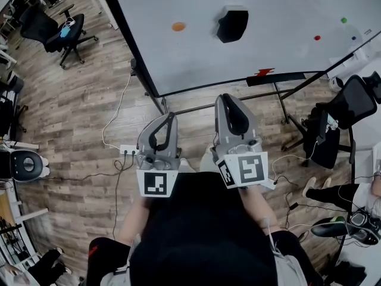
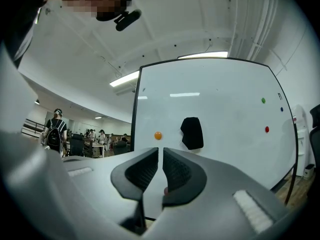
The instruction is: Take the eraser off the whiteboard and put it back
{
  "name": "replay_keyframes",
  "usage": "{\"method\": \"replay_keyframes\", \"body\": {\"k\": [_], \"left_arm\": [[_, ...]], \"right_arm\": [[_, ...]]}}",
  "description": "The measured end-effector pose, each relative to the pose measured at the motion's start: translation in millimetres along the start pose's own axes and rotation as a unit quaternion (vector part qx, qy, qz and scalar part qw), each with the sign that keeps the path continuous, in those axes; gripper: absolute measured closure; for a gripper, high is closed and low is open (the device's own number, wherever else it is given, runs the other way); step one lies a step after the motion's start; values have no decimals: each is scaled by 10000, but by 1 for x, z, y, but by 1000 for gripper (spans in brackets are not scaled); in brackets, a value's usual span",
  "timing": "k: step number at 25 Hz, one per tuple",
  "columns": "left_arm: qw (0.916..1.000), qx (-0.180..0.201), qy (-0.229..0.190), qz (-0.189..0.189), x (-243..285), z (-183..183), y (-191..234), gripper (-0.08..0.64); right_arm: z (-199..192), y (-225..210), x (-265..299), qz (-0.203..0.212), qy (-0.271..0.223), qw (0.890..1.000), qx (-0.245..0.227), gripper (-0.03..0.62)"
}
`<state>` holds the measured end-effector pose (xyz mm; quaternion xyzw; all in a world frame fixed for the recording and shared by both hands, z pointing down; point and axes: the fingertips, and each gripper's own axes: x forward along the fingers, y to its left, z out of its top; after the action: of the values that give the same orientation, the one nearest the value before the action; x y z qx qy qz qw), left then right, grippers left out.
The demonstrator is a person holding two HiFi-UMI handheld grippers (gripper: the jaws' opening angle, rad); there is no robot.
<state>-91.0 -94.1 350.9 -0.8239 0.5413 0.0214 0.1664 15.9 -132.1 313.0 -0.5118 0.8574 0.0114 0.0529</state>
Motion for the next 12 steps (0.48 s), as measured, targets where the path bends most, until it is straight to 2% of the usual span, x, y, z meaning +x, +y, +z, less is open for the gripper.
{"method": "replay_keyframes", "body": {"k": [5,12], "left_arm": [[9998,-59,107,-154,-12,-3,-11,558],[9997,-160,71,-168,-26,-1,-16,558]], "right_arm": [[-11,9,-20,-77,88,9999,23,591],[-29,29,-44,67,298,9995,-37,591]]}}
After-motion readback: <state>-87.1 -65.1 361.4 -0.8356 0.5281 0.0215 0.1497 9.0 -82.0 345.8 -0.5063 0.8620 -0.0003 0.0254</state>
